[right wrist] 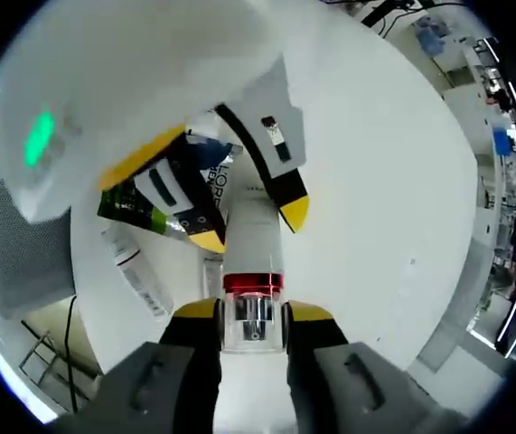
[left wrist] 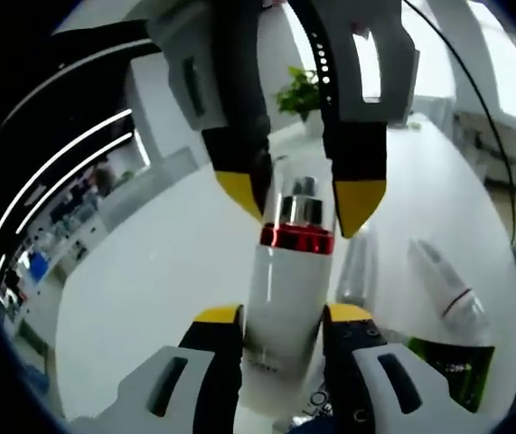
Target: Arrange the skincare products in the storage area until every visible bottle or jar stands upright without overlapping.
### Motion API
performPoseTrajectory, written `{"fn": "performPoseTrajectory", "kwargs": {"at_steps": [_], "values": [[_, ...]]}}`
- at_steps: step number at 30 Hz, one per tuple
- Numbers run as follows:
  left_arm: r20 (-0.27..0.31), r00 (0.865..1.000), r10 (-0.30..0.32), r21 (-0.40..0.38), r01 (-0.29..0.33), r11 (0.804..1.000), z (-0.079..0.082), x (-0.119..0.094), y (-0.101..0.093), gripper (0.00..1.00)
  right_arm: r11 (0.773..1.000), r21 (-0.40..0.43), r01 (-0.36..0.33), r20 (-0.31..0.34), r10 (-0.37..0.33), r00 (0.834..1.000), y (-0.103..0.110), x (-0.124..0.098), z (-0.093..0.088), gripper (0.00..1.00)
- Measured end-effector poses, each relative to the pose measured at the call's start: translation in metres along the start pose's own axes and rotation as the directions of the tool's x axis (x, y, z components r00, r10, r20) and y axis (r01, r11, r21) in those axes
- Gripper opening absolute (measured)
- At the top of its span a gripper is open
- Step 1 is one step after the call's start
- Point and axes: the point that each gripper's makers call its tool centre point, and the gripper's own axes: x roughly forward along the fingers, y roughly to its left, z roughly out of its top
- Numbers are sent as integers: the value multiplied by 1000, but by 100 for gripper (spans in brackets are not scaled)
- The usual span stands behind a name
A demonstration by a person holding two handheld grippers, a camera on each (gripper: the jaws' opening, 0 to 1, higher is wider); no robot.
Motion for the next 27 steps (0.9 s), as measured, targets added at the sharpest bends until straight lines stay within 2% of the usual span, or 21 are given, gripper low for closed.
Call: {"fn": "performPoseTrajectory", "kwargs": {"at_steps": [4,7,15,18,21,27], "values": [[2,1000,-12,-23,12,1000,4,2,-2,30,1000,-17,-4,-23,4,1000,-5,-2,-3,26],[16,1000,-4,-8,4,1000,9,3,-5,28,999,-41,-7,-50,5,999,-6,-7,-6,26],[81,997,8,-92,0,996,19,6,-9,27,994,-102,-35,-157,19,987,-9,-12,-11,27],[101,995,11,-117,0,993,19,6,-8,27,992,-119,-42,-173,21,985,-8,-13,-10,27],[117,993,20,-138,-4,990,16,4,-6,27,988,-147,-35,-160,11,987,-10,-13,-8,27],[124,992,23,-143,-5,990,14,3,-4,26,989,-141,-34,-81,22,996,-11,-14,-3,28]]}}
